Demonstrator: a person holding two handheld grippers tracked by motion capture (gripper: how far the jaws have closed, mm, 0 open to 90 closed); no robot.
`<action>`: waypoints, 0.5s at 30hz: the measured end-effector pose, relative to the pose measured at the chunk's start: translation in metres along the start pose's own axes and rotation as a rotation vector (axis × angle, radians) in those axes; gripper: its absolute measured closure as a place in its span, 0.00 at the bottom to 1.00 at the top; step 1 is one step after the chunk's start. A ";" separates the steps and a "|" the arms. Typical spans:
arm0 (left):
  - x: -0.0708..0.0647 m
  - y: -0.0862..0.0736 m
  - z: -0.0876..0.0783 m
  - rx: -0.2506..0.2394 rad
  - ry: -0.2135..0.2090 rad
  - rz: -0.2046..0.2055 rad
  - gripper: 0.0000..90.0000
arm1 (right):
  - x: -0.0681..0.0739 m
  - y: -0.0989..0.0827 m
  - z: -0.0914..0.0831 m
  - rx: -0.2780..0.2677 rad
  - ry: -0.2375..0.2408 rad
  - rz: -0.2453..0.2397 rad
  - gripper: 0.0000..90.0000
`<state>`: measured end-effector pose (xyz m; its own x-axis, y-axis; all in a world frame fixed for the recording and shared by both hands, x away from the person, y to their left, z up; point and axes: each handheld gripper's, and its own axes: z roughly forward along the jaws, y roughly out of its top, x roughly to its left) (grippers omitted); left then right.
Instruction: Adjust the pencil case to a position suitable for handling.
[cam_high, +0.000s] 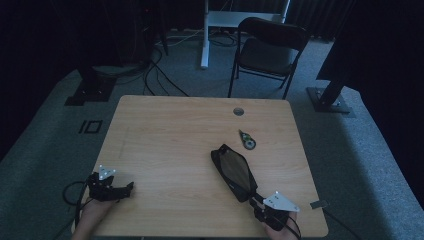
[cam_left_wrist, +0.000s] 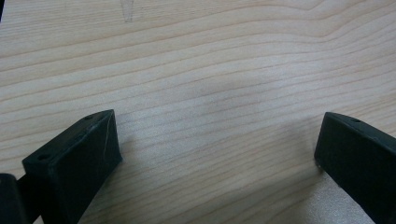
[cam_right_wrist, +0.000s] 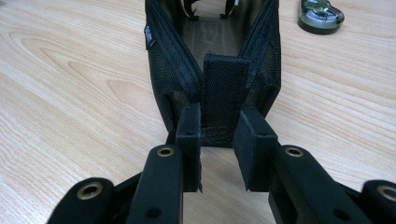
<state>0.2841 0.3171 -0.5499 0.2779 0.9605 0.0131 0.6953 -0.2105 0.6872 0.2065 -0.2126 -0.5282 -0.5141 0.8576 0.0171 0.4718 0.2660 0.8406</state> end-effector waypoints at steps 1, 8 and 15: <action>0.000 0.000 0.000 0.000 0.000 0.000 0.00 | 0.000 0.001 -0.001 0.002 0.006 0.000 0.80; 0.000 0.000 0.000 0.000 0.000 0.000 0.00 | -0.002 0.012 -0.013 -0.039 0.000 -0.021 0.61; 0.000 0.000 0.000 0.000 0.000 0.000 0.00 | -0.016 0.027 -0.024 -0.085 -0.030 -0.018 0.56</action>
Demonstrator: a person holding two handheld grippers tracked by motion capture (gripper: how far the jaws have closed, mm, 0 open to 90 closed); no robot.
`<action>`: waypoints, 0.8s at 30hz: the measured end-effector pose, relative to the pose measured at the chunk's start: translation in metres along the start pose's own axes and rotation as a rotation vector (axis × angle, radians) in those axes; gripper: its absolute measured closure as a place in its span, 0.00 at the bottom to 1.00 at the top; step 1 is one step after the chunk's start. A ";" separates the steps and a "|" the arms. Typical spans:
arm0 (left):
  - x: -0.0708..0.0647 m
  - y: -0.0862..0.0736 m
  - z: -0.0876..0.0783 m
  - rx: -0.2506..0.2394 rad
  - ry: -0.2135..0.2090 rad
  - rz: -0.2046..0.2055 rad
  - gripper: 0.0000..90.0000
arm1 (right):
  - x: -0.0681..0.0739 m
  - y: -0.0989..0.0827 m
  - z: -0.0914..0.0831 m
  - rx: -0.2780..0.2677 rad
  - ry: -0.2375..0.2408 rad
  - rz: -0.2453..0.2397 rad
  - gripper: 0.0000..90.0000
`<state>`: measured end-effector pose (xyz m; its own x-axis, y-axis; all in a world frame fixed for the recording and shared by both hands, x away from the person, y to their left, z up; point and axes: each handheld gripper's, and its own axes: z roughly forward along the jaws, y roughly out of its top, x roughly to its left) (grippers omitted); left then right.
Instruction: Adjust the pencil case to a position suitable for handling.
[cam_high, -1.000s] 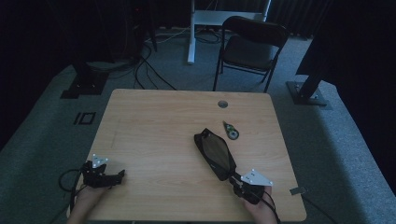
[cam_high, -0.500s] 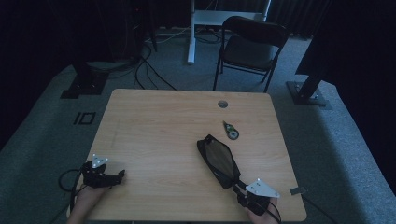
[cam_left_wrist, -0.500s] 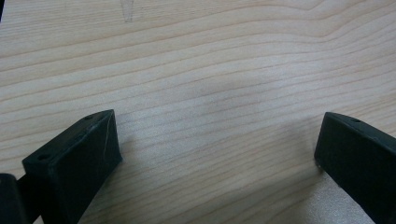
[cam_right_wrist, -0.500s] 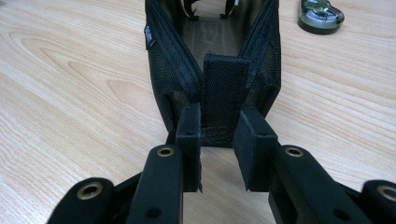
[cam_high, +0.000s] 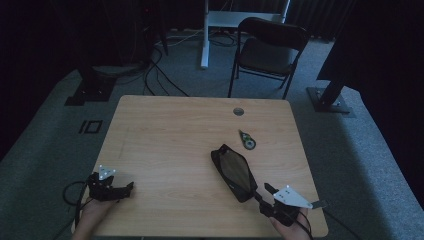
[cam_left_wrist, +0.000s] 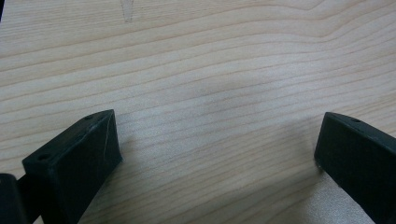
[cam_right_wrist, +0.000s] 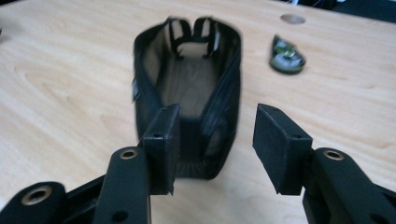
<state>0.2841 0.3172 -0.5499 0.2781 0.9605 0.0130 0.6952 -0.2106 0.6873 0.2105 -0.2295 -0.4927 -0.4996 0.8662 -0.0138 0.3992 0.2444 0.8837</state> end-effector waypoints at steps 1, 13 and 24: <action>0.000 0.000 0.000 0.000 0.000 0.000 0.00 | -0.003 0.002 0.000 -0.005 -0.004 0.002 0.55; 0.000 0.000 0.000 0.000 0.000 0.000 0.00 | -0.040 0.027 0.016 -0.062 -0.051 0.055 0.48; 0.000 0.000 0.000 0.000 0.000 0.000 0.00 | -0.063 0.035 0.056 -0.028 -0.067 0.074 0.44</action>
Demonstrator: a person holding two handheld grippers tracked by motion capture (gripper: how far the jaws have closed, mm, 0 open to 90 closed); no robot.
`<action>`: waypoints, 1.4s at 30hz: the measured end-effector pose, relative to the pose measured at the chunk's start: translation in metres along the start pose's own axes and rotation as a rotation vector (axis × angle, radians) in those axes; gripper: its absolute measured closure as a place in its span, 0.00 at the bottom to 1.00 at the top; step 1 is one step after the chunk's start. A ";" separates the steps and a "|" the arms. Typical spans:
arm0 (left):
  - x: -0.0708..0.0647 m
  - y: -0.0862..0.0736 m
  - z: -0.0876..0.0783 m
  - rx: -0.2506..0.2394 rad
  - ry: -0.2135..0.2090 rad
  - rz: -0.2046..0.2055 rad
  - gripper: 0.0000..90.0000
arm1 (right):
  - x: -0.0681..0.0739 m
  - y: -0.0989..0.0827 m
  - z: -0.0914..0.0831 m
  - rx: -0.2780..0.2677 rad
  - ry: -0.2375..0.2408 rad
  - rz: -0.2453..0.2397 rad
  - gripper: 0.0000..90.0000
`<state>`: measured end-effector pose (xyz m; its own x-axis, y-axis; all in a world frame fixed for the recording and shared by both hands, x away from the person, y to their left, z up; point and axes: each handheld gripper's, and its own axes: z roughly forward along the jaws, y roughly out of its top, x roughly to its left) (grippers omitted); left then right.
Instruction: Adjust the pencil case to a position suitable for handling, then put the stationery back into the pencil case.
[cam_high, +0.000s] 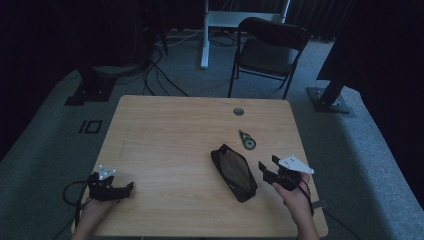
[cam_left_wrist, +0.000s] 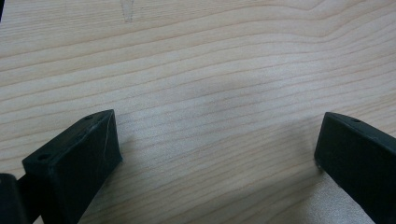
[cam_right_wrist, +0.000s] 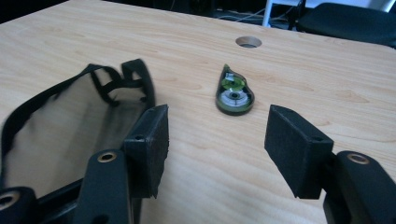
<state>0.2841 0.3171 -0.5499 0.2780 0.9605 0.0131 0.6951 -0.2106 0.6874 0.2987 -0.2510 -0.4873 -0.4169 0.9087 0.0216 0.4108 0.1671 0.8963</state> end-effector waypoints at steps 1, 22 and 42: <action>0.000 0.000 0.000 0.000 0.000 0.000 0.00 | -0.002 0.001 0.004 0.000 -0.007 0.001 0.44; 0.000 0.000 0.000 0.000 -0.001 -0.002 0.00 | -0.034 0.002 0.073 0.105 -0.023 0.026 0.37; 0.000 0.000 0.000 0.000 -0.001 -0.002 0.00 | -0.031 0.018 0.109 0.133 0.003 0.002 0.32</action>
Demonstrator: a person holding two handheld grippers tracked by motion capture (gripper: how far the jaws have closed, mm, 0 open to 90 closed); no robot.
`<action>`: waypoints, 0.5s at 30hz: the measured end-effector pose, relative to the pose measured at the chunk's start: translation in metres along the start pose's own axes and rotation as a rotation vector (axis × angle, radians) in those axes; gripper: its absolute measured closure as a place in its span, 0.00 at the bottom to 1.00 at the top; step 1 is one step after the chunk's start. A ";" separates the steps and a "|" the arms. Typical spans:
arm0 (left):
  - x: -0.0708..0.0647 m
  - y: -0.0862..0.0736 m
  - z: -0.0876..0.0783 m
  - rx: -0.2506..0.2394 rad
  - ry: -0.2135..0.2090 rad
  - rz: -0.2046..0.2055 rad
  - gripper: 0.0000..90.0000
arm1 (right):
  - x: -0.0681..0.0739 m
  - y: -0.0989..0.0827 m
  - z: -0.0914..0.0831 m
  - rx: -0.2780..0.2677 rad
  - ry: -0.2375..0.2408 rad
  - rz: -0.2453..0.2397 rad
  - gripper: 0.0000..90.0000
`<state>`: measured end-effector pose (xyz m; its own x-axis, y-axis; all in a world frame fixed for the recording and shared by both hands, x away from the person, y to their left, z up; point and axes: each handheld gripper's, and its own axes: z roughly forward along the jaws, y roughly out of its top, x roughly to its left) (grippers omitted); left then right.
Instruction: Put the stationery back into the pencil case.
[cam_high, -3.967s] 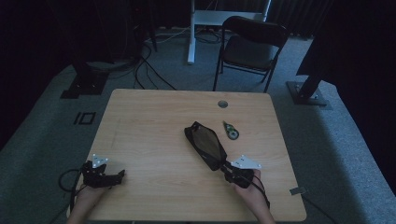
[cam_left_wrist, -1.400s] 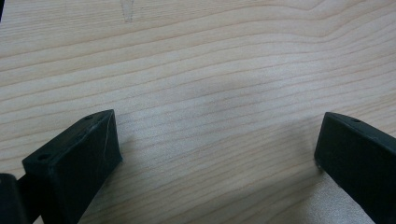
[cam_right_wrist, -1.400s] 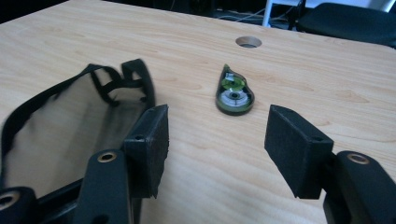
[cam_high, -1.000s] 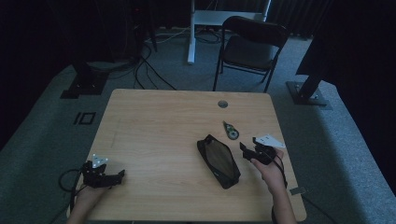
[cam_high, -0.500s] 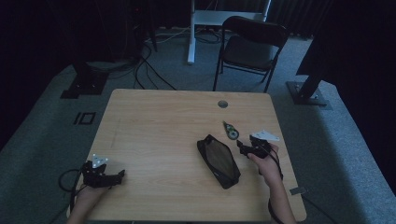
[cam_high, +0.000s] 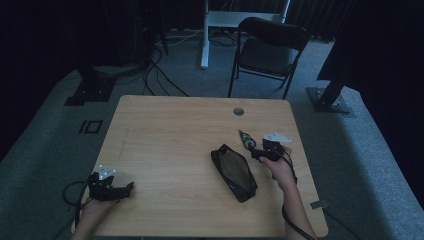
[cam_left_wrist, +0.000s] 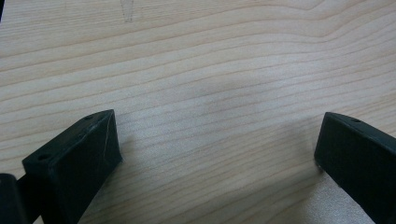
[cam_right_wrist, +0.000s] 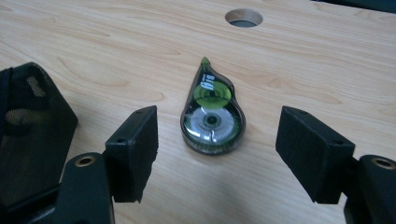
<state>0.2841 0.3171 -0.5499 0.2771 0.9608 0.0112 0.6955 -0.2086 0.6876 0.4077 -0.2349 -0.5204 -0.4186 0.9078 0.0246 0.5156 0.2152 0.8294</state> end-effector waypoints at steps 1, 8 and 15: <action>0.000 0.000 0.000 0.000 0.000 0.000 0.00 | 0.001 0.002 0.004 0.004 -0.005 -0.003 0.31; 0.000 0.000 0.000 0.000 0.000 0.000 0.00 | 0.001 0.007 0.016 0.029 -0.008 0.001 0.30; 0.000 0.000 0.000 0.000 0.000 0.000 0.00 | -0.002 0.014 0.028 0.046 -0.019 0.012 0.30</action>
<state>0.2841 0.3171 -0.5499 0.2775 0.9607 0.0114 0.6955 -0.2090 0.6875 0.4367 -0.2239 -0.5248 -0.3984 0.9169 0.0235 0.5544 0.2203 0.8026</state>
